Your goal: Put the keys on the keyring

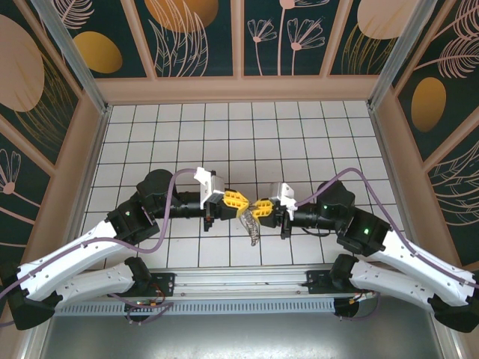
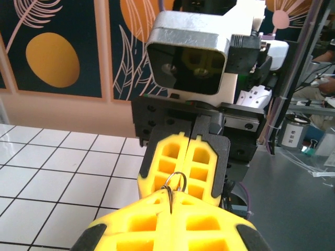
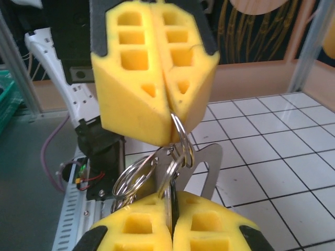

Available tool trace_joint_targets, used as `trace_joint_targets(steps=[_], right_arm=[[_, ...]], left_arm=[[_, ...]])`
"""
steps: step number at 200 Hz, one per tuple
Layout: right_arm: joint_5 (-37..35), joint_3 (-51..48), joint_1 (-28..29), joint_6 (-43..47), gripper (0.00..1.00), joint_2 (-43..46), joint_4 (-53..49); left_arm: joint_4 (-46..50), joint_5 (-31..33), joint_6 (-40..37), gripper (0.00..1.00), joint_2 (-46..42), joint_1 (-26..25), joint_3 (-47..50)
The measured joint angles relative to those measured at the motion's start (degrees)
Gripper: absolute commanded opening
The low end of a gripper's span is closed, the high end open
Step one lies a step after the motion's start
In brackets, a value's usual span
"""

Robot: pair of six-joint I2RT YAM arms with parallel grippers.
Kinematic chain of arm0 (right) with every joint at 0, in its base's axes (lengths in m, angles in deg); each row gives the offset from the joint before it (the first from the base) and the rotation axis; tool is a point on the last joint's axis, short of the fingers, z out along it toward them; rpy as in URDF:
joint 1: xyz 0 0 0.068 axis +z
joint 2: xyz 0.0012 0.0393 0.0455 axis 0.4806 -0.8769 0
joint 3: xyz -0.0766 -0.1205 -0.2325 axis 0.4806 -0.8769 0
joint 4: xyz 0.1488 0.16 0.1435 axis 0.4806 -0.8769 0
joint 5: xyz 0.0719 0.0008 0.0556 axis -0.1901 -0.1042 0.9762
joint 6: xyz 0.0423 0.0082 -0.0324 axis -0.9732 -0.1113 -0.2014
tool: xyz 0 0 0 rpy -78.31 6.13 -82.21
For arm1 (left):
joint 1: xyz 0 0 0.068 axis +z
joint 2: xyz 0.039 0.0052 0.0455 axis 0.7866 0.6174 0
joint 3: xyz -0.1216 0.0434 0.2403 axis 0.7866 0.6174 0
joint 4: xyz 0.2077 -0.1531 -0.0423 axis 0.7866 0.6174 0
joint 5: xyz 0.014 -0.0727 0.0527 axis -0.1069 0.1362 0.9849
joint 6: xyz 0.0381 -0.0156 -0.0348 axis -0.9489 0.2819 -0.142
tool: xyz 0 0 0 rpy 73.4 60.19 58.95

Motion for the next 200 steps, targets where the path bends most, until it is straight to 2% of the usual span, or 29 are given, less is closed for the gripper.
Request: trace_joint_targets(steps=[83, 150, 182, 200], right_arm=[[-14.4, 4.2, -0.2, 0.7, 0.0, 0.4, -5.9], [-17.5, 8.4, 0.0, 0.7, 0.0, -6.2, -9.9], [-19.7, 12.1, 0.0, 0.6, 0.0, -10.0, -12.0], [-21.4, 14.4, 0.0, 0.5, 0.0, -12.9, -13.1]], left_arm=[[1.4, 5.4, -2.4, 0.0, -0.7, -0.1, 1.1], [1.3, 8.6, -3.5, 0.0, -1.9, -0.1, 4.7], [-0.9, 12.1, -2.9, 0.0, -3.1, -0.1, 8.5], [-2.9, 14.2, -1.8, 0.06, -4.2, -0.1, 11.5]])
